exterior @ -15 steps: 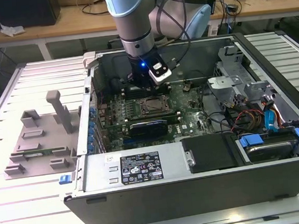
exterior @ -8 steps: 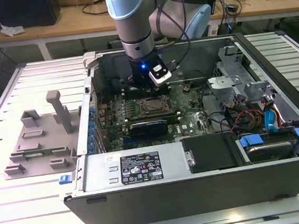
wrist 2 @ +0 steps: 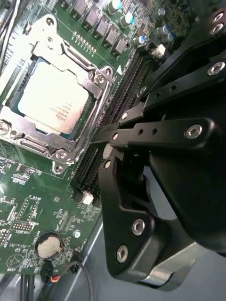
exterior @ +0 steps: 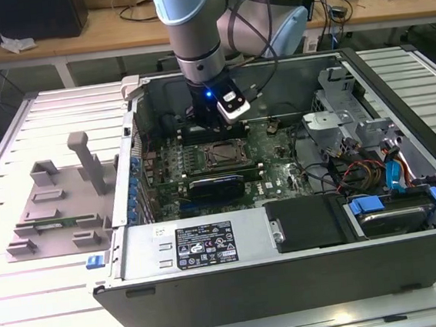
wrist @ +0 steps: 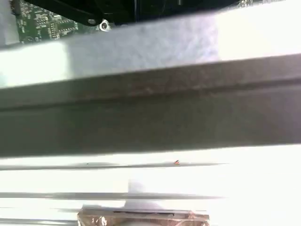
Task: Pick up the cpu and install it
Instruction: 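Install the first cpu locking lever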
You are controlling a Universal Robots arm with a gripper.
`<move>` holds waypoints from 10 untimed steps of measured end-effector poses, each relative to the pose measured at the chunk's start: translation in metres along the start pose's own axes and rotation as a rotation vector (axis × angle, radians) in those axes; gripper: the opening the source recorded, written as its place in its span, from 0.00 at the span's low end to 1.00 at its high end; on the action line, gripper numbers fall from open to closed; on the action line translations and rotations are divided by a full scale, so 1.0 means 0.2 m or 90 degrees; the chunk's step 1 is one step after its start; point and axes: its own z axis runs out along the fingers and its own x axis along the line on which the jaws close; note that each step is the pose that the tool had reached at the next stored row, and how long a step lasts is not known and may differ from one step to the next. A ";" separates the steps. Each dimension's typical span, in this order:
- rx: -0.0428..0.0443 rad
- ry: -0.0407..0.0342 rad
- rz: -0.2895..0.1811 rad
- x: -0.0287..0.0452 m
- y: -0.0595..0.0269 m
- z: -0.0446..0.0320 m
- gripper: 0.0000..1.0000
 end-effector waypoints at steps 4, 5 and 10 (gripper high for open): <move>0.0925 0.0471 -0.009 -0.018 0.002 -0.034 0.11; 0.0944 0.0561 -0.009 -0.029 -0.007 -0.033 0.11; 0.0970 0.0837 -0.007 -0.091 -0.087 -0.034 0.11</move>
